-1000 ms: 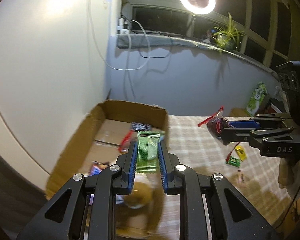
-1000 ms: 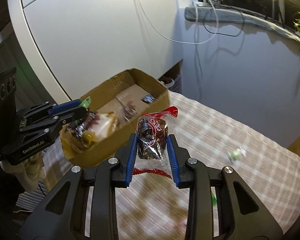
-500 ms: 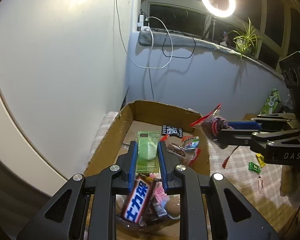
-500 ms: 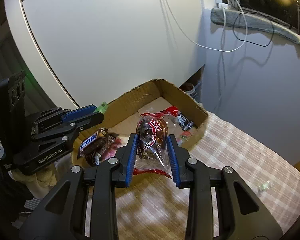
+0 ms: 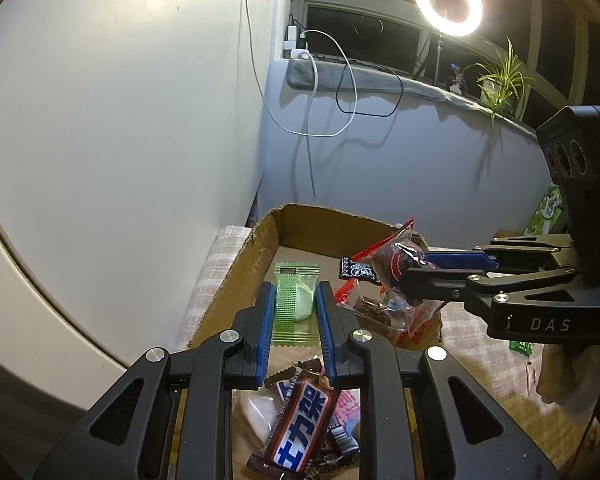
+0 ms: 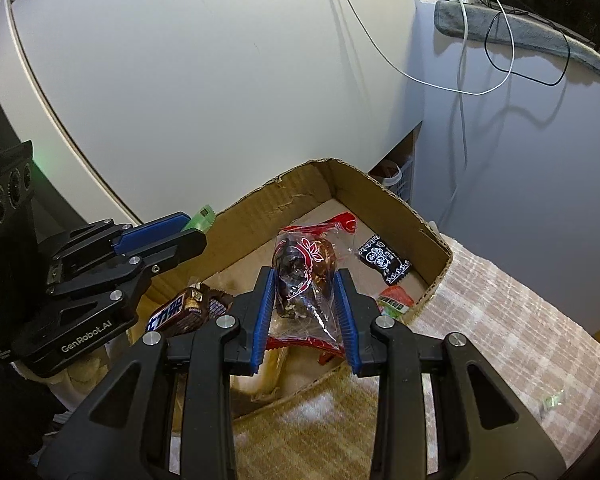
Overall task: Organize snacks
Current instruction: 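Open both grippers to release the candies into the box, then grasp a green-wrapped candy with the left gripper while the right approaches the yellow candy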
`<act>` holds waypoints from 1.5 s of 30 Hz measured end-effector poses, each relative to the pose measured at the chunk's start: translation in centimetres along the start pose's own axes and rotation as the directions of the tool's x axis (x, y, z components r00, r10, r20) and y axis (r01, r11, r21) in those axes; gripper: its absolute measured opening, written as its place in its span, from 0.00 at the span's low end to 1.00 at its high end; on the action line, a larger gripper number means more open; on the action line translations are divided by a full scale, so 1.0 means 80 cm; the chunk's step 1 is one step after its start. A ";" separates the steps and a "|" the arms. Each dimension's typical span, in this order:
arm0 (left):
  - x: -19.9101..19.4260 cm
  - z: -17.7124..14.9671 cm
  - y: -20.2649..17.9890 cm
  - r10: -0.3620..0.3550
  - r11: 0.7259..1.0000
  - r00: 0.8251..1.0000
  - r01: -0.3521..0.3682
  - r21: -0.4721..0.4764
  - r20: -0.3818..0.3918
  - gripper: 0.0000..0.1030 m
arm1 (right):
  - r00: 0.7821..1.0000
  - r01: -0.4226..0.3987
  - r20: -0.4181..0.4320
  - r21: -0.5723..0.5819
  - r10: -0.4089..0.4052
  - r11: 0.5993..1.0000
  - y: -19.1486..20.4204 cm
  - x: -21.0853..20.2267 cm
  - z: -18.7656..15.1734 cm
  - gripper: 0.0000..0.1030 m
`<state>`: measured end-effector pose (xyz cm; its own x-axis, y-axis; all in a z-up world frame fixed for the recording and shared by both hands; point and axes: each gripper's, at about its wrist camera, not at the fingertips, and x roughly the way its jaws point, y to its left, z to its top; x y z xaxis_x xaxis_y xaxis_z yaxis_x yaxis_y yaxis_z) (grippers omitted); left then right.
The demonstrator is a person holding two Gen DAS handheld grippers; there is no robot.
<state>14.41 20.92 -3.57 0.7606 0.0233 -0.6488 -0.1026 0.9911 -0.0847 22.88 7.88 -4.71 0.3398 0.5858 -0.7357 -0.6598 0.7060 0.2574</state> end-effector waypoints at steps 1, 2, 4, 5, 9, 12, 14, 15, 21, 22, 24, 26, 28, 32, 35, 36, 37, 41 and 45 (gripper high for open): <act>0.000 0.000 0.000 0.001 1.000 1.000 -0.001 -0.001 -0.002 0.20 | 1.000 0.001 0.000 0.001 -0.001 1.000 0.000 0.002 0.001 0.31; 0.001 -0.001 0.001 0.001 1.000 1.000 -0.001 -0.003 -0.002 0.20 | 1.000 0.003 0.002 0.003 -0.003 1.000 -0.001 0.002 0.002 0.31; 0.002 0.000 0.002 0.005 1.000 1.000 -0.005 -0.005 -0.003 0.20 | 1.000 0.005 0.012 0.007 -0.005 1.000 -0.002 0.002 0.003 0.31; 0.003 0.000 0.002 0.006 1.000 1.000 -0.006 -0.005 -0.004 0.20 | 1.000 0.003 0.013 0.009 -0.003 1.000 -0.002 0.001 0.003 0.31; 0.002 0.000 0.003 0.011 1.000 1.000 -0.011 -0.006 -0.002 0.27 | 1.000 0.009 0.013 0.011 -0.009 1.000 -0.003 -0.001 0.004 0.36; -0.001 0.000 0.003 0.018 1.000 1.000 -0.018 -0.008 0.004 0.39 | 0.999 0.025 0.028 0.009 -0.025 1.000 -0.003 -0.005 0.003 0.59; -0.003 -0.001 0.003 0.019 1.000 1.000 -0.019 -0.012 0.006 0.43 | 0.999 0.025 0.033 0.012 -0.025 1.000 -0.003 -0.009 0.002 0.59; -0.005 -0.001 0.003 0.020 1.000 1.000 -0.020 -0.011 0.008 0.44 | 0.999 0.028 0.033 0.013 -0.028 1.000 -0.004 -0.010 0.002 0.60; -0.017 -0.002 -0.004 0.026 1.000 0.999 -0.026 -0.007 0.024 0.47 | 0.996 0.055 0.063 0.036 -0.057 0.998 -0.012 -0.032 -0.002 0.80; -0.020 -0.002 -0.006 0.025 1.000 0.999 -0.025 -0.006 0.027 0.47 | 0.996 0.057 0.066 0.040 -0.059 0.998 -0.013 -0.035 -0.003 0.81; -0.025 -0.002 -0.011 0.023 1.000 0.999 -0.023 -0.003 0.033 0.47 | 0.995 0.061 0.071 0.045 -0.064 0.997 -0.016 -0.044 -0.006 0.82; -0.031 -0.003 -0.019 0.020 1.000 0.999 -0.020 0.007 0.040 0.47 | 0.994 0.068 0.077 0.049 -0.072 0.996 -0.020 -0.054 -0.010 0.82; -0.035 -0.005 -0.027 0.012 1.000 0.999 -0.012 0.012 0.043 0.47 | 0.994 0.069 0.082 0.051 -0.073 0.996 -0.024 -0.064 -0.015 0.82; -0.047 -0.009 -0.048 -0.016 1.000 0.999 0.014 0.027 0.049 0.47 | 0.993 0.068 0.092 0.064 -0.074 0.996 -0.036 -0.090 -0.030 0.82; -0.054 -0.013 -0.065 -0.047 0.998 0.998 0.045 0.036 0.052 0.47 | 0.992 0.074 0.091 0.078 -0.081 0.994 -0.049 -0.111 -0.046 0.82; -0.056 -0.014 -0.070 -0.056 0.998 0.997 0.054 0.041 0.051 0.47 | 0.993 0.076 0.089 0.085 -0.084 0.993 -0.055 -0.118 -0.051 0.82; -0.057 -0.016 -0.080 -0.072 0.996 0.996 0.069 0.051 0.049 0.47 | 0.992 0.078 0.087 0.094 -0.086 0.993 -0.061 -0.125 -0.057 0.82; -0.055 -0.022 -0.106 -0.109 0.992 0.994 0.106 0.070 0.033 0.47 | 0.991 0.104 0.070 0.117 -0.113 0.988 -0.087 -0.154 -0.084 0.82; -0.048 -0.030 -0.134 -0.154 0.984 0.988 0.153 0.088 0.008 0.47 | 0.986 0.143 0.059 0.150 -0.153 0.978 -0.113 -0.178 -0.112 0.82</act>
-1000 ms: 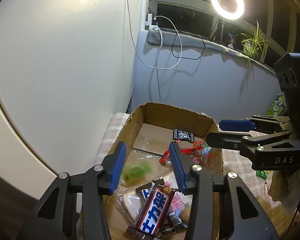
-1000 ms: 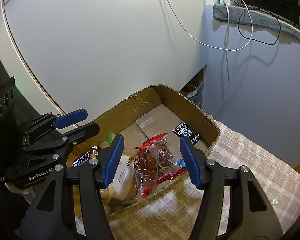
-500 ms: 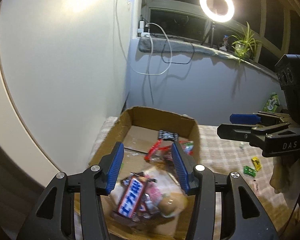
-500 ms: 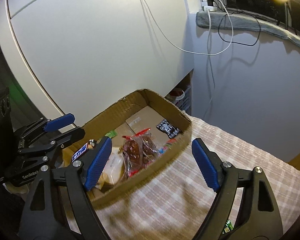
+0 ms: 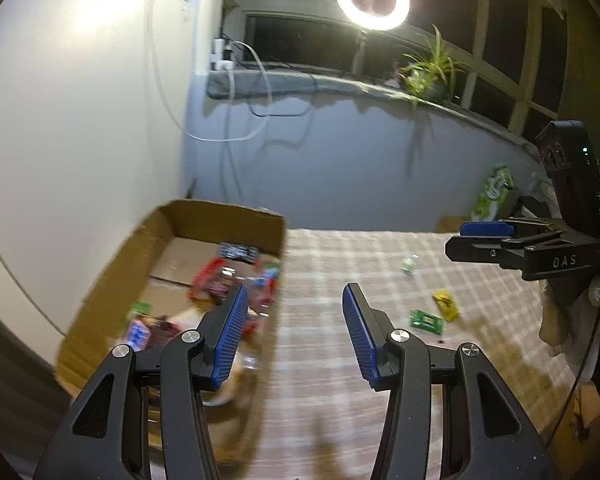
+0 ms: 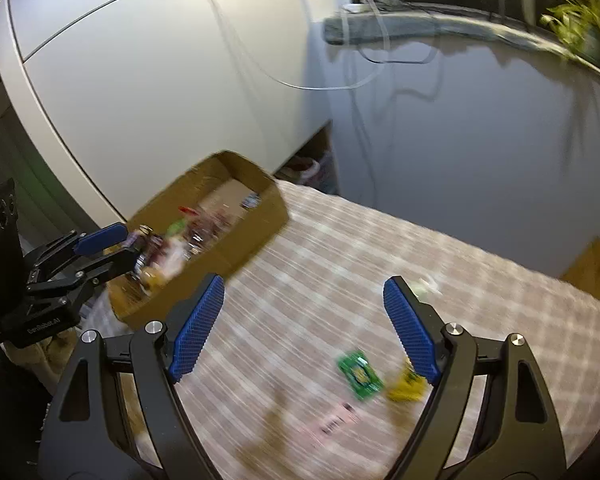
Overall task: Organize snacks
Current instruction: 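Grasp a green-wrapped candy with the left gripper while the right approaches the yellow candy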
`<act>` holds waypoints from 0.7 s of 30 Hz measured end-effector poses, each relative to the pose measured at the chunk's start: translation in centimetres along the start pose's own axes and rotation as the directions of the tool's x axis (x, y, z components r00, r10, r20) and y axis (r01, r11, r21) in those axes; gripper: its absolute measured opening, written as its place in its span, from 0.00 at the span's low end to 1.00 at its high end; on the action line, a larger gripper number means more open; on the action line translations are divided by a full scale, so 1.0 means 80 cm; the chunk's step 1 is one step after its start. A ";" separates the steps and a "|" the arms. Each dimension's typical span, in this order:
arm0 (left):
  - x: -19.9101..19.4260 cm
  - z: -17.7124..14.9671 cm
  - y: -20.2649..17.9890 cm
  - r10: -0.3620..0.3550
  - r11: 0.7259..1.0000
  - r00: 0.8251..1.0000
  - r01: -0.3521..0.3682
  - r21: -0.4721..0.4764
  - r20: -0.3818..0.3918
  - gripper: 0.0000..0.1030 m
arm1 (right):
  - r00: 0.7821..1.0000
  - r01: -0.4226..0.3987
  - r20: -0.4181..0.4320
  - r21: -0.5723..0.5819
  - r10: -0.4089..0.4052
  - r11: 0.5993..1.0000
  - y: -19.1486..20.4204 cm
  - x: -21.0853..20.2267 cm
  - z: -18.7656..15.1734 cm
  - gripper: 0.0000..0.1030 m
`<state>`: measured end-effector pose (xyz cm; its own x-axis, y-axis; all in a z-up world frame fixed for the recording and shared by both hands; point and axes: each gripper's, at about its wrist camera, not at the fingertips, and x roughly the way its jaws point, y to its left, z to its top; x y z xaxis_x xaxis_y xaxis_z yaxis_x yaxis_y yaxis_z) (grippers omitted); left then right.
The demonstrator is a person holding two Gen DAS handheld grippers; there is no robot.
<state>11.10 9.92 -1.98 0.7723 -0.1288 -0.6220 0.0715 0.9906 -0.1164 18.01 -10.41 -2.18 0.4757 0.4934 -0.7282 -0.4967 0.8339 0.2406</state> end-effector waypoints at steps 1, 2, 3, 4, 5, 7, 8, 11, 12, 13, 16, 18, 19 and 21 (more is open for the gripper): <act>0.001 -0.002 -0.006 -0.008 1.000 1.000 0.008 0.004 -0.004 0.47 | 1.000 0.009 -0.002 0.009 -0.009 1.000 -0.009 -0.004 -0.005 0.82; 0.005 -0.004 -0.014 -0.020 1.000 1.000 0.020 0.010 -0.013 0.47 | 1.000 0.017 -0.006 0.018 -0.017 1.000 -0.018 -0.007 -0.011 0.82; 0.008 -0.006 -0.021 -0.030 0.999 0.999 0.030 0.015 -0.019 0.47 | 1.000 0.024 -0.011 0.026 -0.024 0.999 -0.027 -0.009 -0.015 0.82; 0.012 -0.008 -0.030 -0.045 0.999 0.999 0.046 0.024 -0.028 0.47 | 0.999 0.031 -0.016 0.036 -0.030 0.999 -0.035 -0.011 -0.019 0.82; 0.014 -0.010 -0.037 -0.053 0.998 0.998 0.054 0.031 -0.034 0.47 | 0.999 0.037 -0.021 0.047 -0.036 0.998 -0.044 -0.012 -0.023 0.82; 0.020 -0.013 -0.050 -0.074 0.996 0.996 0.076 0.041 -0.049 0.47 | 0.999 0.042 -0.031 0.067 -0.040 0.997 -0.060 -0.013 -0.032 0.82; 0.025 -0.015 -0.057 -0.085 0.995 0.995 0.088 0.044 -0.059 0.47 | 0.998 0.043 -0.038 0.080 -0.040 0.996 -0.068 -0.013 -0.036 0.82; 0.037 -0.021 -0.074 -0.115 0.992 0.990 0.120 0.051 -0.088 0.47 | 0.997 0.037 -0.072 0.110 -0.029 0.993 -0.085 -0.005 -0.050 0.75; 0.043 -0.023 -0.081 -0.125 0.990 0.987 0.131 0.056 -0.100 0.47 | 0.996 0.036 -0.081 0.115 -0.027 0.993 -0.087 -0.001 -0.054 0.70; 0.047 -0.024 -0.085 -0.131 0.989 0.985 0.138 0.059 -0.108 0.47 | 0.995 0.036 -0.092 0.123 -0.025 0.992 -0.092 0.003 -0.059 0.64; 0.065 -0.031 -0.101 -0.161 0.983 0.976 0.172 0.065 -0.147 0.44 | 0.992 0.030 -0.126 0.140 -0.012 0.990 -0.099 0.018 -0.071 0.56; 0.078 -0.036 -0.112 -0.182 0.978 0.966 0.197 0.068 -0.182 0.35 | 0.989 0.026 -0.146 0.145 -0.004 0.989 -0.101 0.028 -0.077 0.51; 0.084 -0.037 -0.116 -0.188 0.976 0.963 0.205 0.070 -0.195 0.34 | 0.988 0.028 -0.151 0.145 -0.005 0.989 -0.102 0.032 -0.080 0.51; 0.098 -0.041 -0.125 -0.205 0.972 0.952 0.226 0.070 -0.228 0.31 | 0.987 0.036 -0.161 0.140 -0.013 0.990 -0.102 0.040 -0.082 0.51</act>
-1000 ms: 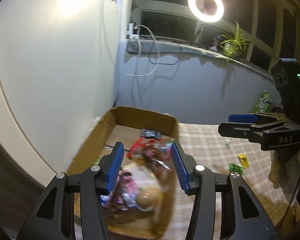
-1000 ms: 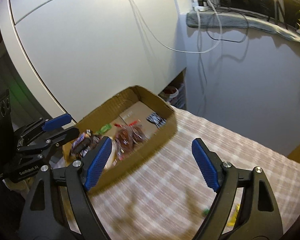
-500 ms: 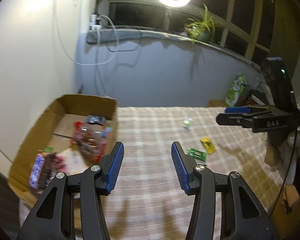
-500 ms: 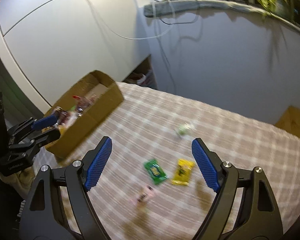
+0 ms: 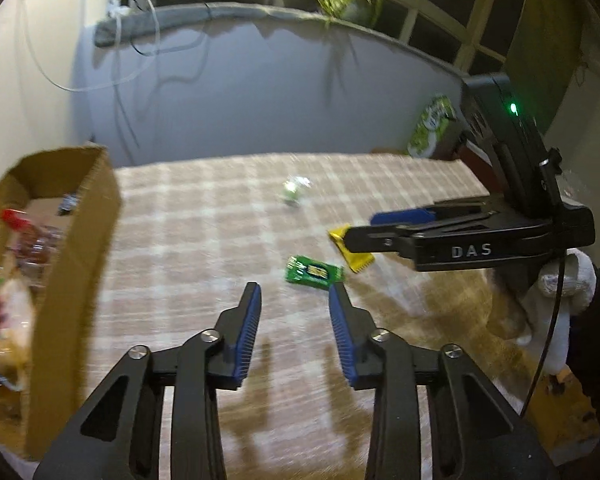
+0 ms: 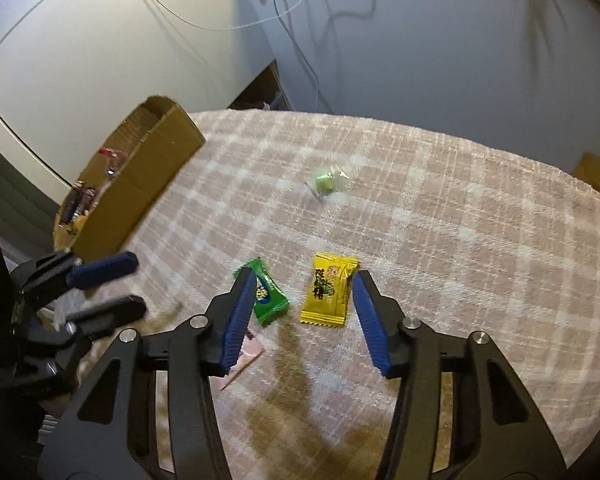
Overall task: Organize snacks
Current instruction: 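Grasp a green-wrapped candy with the left gripper while the right approaches the yellow candy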
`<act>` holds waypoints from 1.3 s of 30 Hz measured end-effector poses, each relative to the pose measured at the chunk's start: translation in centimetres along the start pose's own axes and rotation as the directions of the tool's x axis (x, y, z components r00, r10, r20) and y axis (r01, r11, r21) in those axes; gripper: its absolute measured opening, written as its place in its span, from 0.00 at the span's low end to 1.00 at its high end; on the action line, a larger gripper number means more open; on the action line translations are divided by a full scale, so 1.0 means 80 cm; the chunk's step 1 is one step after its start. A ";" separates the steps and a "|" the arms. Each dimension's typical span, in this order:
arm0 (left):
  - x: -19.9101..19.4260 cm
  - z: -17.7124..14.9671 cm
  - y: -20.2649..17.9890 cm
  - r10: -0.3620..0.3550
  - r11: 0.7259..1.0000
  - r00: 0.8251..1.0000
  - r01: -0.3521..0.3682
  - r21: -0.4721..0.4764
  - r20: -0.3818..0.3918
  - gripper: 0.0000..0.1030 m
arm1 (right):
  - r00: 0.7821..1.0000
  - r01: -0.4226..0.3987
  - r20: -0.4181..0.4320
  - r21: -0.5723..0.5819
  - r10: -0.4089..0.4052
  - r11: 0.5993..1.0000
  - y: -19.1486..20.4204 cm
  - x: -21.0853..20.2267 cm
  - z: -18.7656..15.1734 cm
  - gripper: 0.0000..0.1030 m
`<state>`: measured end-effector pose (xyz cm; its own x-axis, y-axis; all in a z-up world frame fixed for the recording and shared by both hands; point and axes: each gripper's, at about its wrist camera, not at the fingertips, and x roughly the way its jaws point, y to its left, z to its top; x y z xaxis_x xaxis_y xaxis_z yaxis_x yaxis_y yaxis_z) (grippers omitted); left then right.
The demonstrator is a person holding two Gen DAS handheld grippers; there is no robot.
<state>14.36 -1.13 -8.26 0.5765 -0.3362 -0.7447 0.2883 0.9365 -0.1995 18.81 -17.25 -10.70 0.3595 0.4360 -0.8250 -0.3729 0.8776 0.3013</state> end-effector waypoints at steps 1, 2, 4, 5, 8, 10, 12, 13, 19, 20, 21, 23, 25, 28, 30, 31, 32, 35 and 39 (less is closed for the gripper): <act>0.007 0.000 -0.003 -0.008 1.000 1.000 0.008 0.001 -0.013 0.31 | 1.000 -0.001 -0.006 -0.003 0.001 1.000 0.000 0.005 0.000 0.51; 0.012 0.001 -0.005 -0.013 1.000 1.000 0.013 0.003 -0.023 0.30 | 1.000 0.001 -0.010 -0.004 -0.002 1.000 0.000 0.008 0.000 0.51; 0.021 0.001 -0.009 -0.020 1.000 0.999 0.020 0.007 -0.038 0.28 | 1.000 0.021 -0.019 -0.012 -0.022 1.000 0.000 0.016 -0.001 0.50; 0.027 0.001 -0.010 -0.024 1.000 0.999 0.024 0.006 -0.048 0.27 | 0.999 0.038 -0.023 -0.021 -0.039 0.999 -0.001 0.020 -0.001 0.50; 0.045 0.003 -0.011 -0.043 0.999 0.996 0.043 -0.003 -0.084 0.27 | 0.998 0.059 -0.031 -0.044 -0.061 0.997 0.000 0.025 -0.002 0.50; 0.053 0.003 -0.013 -0.048 0.999 0.994 0.047 -0.004 -0.101 0.27 | 0.996 0.075 -0.034 -0.065 -0.077 0.995 -0.001 0.027 -0.003 0.46; 0.062 0.003 -0.014 -0.042 0.999 0.993 0.042 -0.004 -0.113 0.27 | 0.995 0.088 -0.035 -0.081 -0.092 0.993 -0.002 0.027 -0.002 0.41; 0.065 0.004 -0.014 -0.040 0.999 0.992 0.040 -0.004 -0.116 0.27 | 0.995 0.090 -0.035 -0.085 -0.094 0.992 -0.003 0.026 -0.002 0.38; 0.080 0.013 -0.020 -0.005 1.000 0.993 0.008 0.027 -0.117 0.27 | 0.993 0.110 -0.034 -0.108 -0.114 0.988 -0.014 0.021 -0.002 0.26; 0.083 0.014 -0.023 0.005 0.999 0.993 -0.001 0.037 -0.118 0.27 | 0.992 0.116 -0.033 -0.110 -0.120 0.987 -0.015 0.020 -0.002 0.26; 0.086 0.016 -0.025 0.017 0.999 0.993 -0.012 0.046 -0.119 0.27 | 0.991 0.125 -0.030 -0.113 -0.129 0.986 -0.018 0.019 -0.002 0.26; 0.090 0.019 -0.032 0.039 0.997 0.992 -0.032 0.068 -0.116 0.28 | 0.991 0.126 -0.028 -0.106 -0.130 0.986 -0.026 0.015 -0.003 0.26; 0.094 0.022 -0.036 0.050 0.996 0.992 -0.041 0.081 -0.116 0.29 | 0.991 0.130 -0.025 -0.099 -0.133 0.987 -0.033 0.011 -0.004 0.26; 0.102 0.024 -0.047 0.100 0.988 0.990 -0.086 0.128 -0.104 0.29 | 0.991 0.131 -0.023 -0.092 -0.134 0.987 -0.040 0.008 -0.005 0.26; 0.107 0.025 -0.055 0.122 0.982 0.988 -0.107 0.157 -0.095 0.28 | 0.991 0.132 -0.024 -0.096 -0.135 0.987 -0.040 0.006 -0.007 0.26; 0.110 0.025 -0.058 0.133 0.979 0.987 -0.116 0.169 -0.090 0.27 | 0.990 0.134 -0.024 -0.098 -0.137 0.986 -0.040 0.006 -0.008 0.26; 0.110 0.024 -0.060 0.141 0.976 0.987 -0.125 0.179 -0.082 0.22 | 0.990 0.138 -0.023 -0.101 -0.141 0.985 -0.040 0.006 -0.009 0.26; 0.109 0.022 -0.062 0.149 0.974 0.986 -0.134 0.183 -0.069 0.20 | 0.987 0.156 -0.010 -0.119 -0.159 0.981 -0.035 0.007 -0.011 0.26; 0.095 0.016 -0.052 0.148 0.976 0.987 -0.135 0.172 -0.064 0.19 | 0.985 0.169 0.003 -0.134 -0.170 0.976 -0.030 0.005 -0.014 0.20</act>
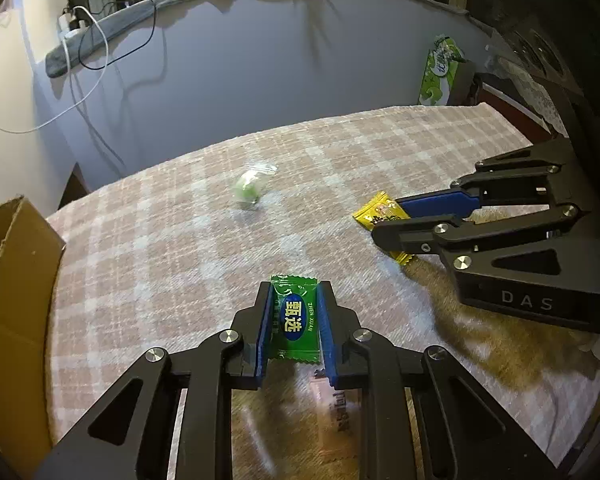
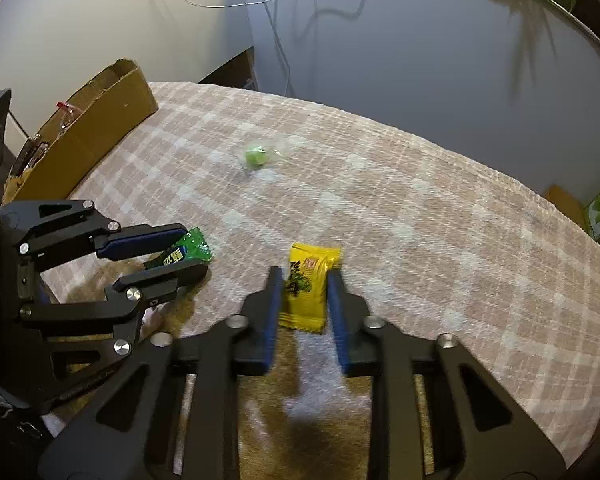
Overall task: Organize snacks
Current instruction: 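Grasp a green-wrapped candy with the left gripper while the right approaches the yellow candy, then carry the green candy with the left gripper while the right carries the yellow candy over the box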
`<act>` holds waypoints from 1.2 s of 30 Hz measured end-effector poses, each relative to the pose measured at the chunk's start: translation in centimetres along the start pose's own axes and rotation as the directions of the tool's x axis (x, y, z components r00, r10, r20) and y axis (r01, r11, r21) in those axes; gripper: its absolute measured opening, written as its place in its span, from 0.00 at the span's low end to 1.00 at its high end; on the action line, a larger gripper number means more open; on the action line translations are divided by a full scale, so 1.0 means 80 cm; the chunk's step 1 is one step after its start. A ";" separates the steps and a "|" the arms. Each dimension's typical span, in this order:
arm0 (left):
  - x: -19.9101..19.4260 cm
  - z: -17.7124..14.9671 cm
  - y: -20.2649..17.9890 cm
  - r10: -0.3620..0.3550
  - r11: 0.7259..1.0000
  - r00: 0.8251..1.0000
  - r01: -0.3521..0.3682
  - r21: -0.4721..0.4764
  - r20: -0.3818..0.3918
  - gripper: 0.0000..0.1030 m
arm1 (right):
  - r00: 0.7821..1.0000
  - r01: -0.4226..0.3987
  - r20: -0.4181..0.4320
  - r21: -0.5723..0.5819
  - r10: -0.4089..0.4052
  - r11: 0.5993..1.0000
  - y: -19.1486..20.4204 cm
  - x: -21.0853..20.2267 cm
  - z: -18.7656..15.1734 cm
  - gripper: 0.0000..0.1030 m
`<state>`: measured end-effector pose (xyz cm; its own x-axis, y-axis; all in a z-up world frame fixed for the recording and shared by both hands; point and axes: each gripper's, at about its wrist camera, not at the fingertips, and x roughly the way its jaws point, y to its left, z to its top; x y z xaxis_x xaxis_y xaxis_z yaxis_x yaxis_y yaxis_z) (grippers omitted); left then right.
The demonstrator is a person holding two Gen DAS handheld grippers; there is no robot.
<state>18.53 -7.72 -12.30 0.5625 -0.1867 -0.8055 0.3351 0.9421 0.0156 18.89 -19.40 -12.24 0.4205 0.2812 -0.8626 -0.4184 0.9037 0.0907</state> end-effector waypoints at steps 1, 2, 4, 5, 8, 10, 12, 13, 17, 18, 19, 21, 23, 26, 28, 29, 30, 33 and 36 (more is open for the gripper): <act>-0.002 -0.001 0.003 -0.002 1.000 1.000 0.002 -0.007 0.003 0.19 | 1.000 0.004 0.003 -0.001 -0.004 1.000 0.001 -0.001 0.000 0.20; -0.007 -0.004 0.008 -0.003 1.000 1.000 0.003 -0.015 0.006 0.19 | 1.000 0.002 0.004 -0.002 -0.002 1.000 0.000 -0.002 0.000 0.18; -0.009 -0.003 0.010 -0.007 0.999 1.000 0.008 -0.032 0.010 0.19 | 1.000 -0.003 0.010 0.002 0.003 1.000 0.000 -0.003 0.000 0.15; -0.013 -0.004 0.014 -0.010 0.999 1.000 0.011 -0.045 0.017 0.19 | 1.000 -0.008 0.015 0.007 0.008 1.000 0.000 -0.005 -0.001 0.13; -0.025 -0.005 0.023 -0.012 0.998 0.999 0.014 -0.063 0.036 0.19 | 0.999 -0.012 0.031 0.014 0.012 1.000 0.002 -0.014 0.001 0.11; -0.030 -0.006 0.026 -0.013 0.998 0.999 0.016 -0.067 0.043 0.19 | 0.999 -0.012 0.033 0.010 0.012 1.000 0.004 -0.017 0.001 0.11; -0.033 -0.009 0.027 -0.011 0.998 0.999 0.014 -0.068 0.046 0.19 | 1.000 -0.017 0.020 0.011 0.017 1.000 0.005 -0.014 0.001 0.11; -0.034 -0.009 0.028 -0.012 0.997 0.999 0.016 -0.071 0.048 0.19 | 1.000 -0.012 0.015 0.011 0.012 1.000 0.004 -0.012 0.001 0.11; -0.039 -0.011 0.028 -0.012 0.997 0.998 0.016 -0.078 0.056 0.19 | 1.000 -0.018 0.003 0.011 0.018 1.000 0.004 -0.006 0.001 0.11; -0.040 -0.011 0.029 -0.011 0.997 0.998 0.016 -0.078 0.058 0.19 | 1.000 -0.014 -0.002 0.002 0.014 1.000 0.004 -0.005 0.001 0.11; -0.041 -0.012 0.030 -0.011 0.997 0.998 0.016 -0.078 0.060 0.19 | 1.000 -0.013 -0.006 0.000 0.013 1.000 0.004 -0.005 0.001 0.12; -0.045 -0.011 0.031 -0.008 0.997 0.998 0.013 -0.079 0.066 0.19 | 1.000 -0.012 -0.011 -0.003 0.012 1.000 0.004 -0.003 0.001 0.12; -0.051 -0.011 0.034 -0.005 0.996 0.997 0.012 -0.087 0.078 0.19 | 1.000 -0.006 -0.008 -0.018 0.006 1.000 0.009 -0.002 0.001 0.12; -0.061 -0.009 0.039 -0.001 0.995 0.995 0.010 -0.098 0.096 0.19 | 1.000 -0.001 0.012 -0.019 0.002 1.000 0.014 -0.008 0.000 0.11; -0.069 -0.009 0.044 0.002 0.994 0.994 0.010 -0.105 0.108 0.19 | 0.999 0.008 0.033 -0.019 -0.007 1.000 0.017 -0.016 0.001 0.11; -0.073 -0.009 0.047 0.005 0.994 0.993 0.007 -0.108 0.115 0.19 | 0.999 0.009 0.043 -0.021 -0.008 1.000 0.019 -0.020 0.002 0.11; -0.077 -0.009 0.049 0.007 0.994 0.993 0.006 -0.112 0.121 0.19 | 0.999 0.010 0.051 -0.021 -0.009 1.000 0.020 -0.025 0.003 0.11; -0.091 -0.010 0.057 0.018 0.992 0.990 0.000 -0.123 0.142 0.19 | 0.997 0.011 0.078 -0.018 -0.009 1.000 0.024 -0.040 0.010 0.11; -0.109 -0.010 0.070 0.034 0.990 0.985 -0.011 -0.139 0.167 0.19 | 0.994 -0.006 0.109 -0.022 0.008 1.000 0.036 -0.056 0.021 0.11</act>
<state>14.87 -0.58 -5.67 0.6918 -0.1985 -0.6943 0.2207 0.9736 -0.0584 17.17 -17.51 -7.23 0.5022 0.3222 -0.8025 -0.4383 0.8948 0.0850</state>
